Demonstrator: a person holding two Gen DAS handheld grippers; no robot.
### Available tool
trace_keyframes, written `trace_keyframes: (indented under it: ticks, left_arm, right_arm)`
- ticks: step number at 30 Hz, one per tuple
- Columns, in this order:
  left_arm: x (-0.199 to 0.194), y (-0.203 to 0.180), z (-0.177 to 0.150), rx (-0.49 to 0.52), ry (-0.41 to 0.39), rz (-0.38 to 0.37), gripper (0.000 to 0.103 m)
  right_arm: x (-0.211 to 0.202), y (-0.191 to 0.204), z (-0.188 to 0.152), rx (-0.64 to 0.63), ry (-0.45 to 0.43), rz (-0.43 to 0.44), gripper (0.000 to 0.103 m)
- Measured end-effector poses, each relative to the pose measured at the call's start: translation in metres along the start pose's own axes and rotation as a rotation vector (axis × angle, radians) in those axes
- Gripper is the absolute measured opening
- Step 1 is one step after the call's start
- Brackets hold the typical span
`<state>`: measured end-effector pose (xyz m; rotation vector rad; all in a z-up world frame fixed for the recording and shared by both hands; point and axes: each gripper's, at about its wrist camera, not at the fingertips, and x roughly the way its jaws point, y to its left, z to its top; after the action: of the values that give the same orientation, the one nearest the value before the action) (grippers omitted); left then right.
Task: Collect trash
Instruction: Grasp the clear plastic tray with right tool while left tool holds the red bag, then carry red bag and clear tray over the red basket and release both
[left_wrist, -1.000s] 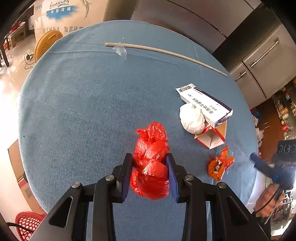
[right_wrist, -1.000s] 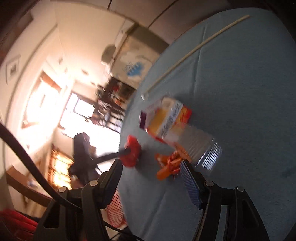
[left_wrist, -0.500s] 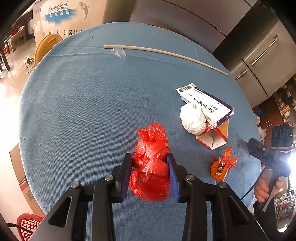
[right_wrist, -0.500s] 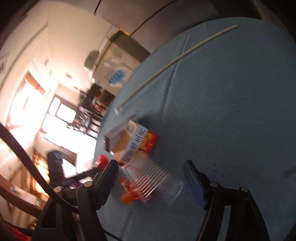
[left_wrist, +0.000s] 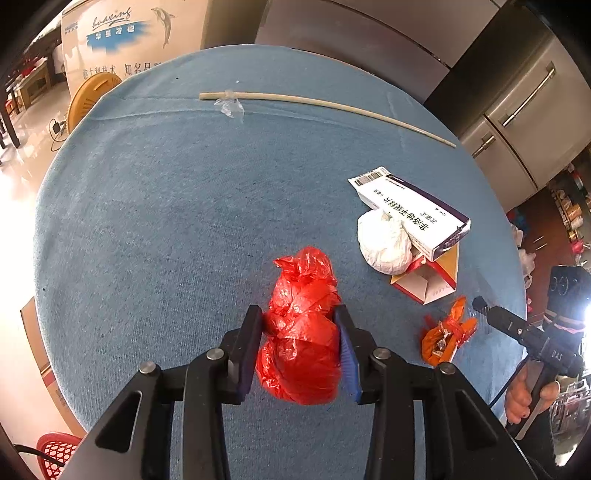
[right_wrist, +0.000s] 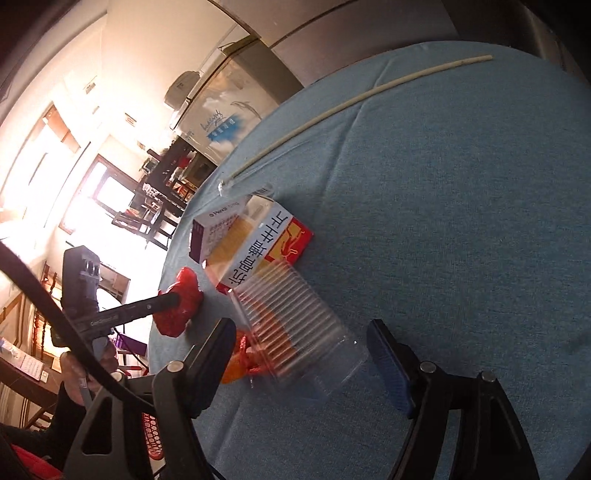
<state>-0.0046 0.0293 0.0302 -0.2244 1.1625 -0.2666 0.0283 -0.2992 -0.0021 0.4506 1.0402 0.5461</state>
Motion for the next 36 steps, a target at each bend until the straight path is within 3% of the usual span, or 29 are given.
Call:
trace_keyframes:
  ticks: [4, 10, 18, 23, 32, 36]
  left_arm:
    - [0.001, -0.002, -0.001, -0.001, -0.013, -0.003, 0.041]
    - [-0.001, -0.001, -0.005, -0.017, -0.027, -0.009, 0.039]
    - [-0.008, -0.001, -0.012, -0.035, -0.019, -0.013, 0.039]
    - [-0.023, -0.009, -0.017, -0.02, -0.054, -0.01, 0.039]
    - [-0.061, -0.008, -0.029, -0.03, -0.132, -0.009, 0.039]
    - [-0.08, -0.002, -0.039, -0.038, -0.165, 0.031, 0.039]
  right_arm:
    - [-0.001, 0.018, -0.005, -0.064, -0.006, -0.019, 0.07]
    - [-0.01, 0.022, -0.012, -0.076, -0.046, -0.052, 0.068]
    - [-0.038, -0.013, -0.013, 0.083, -0.114, -0.028, 0.068]
    - [-0.056, -0.023, -0.014, 0.147, -0.163, -0.002, 0.068]
    - [-0.073, 0.01, -0.013, 0.087, -0.201, 0.082, 0.068]
    - [-0.068, 0.033, -0.014, 0.038, -0.184, 0.118, 0.068]
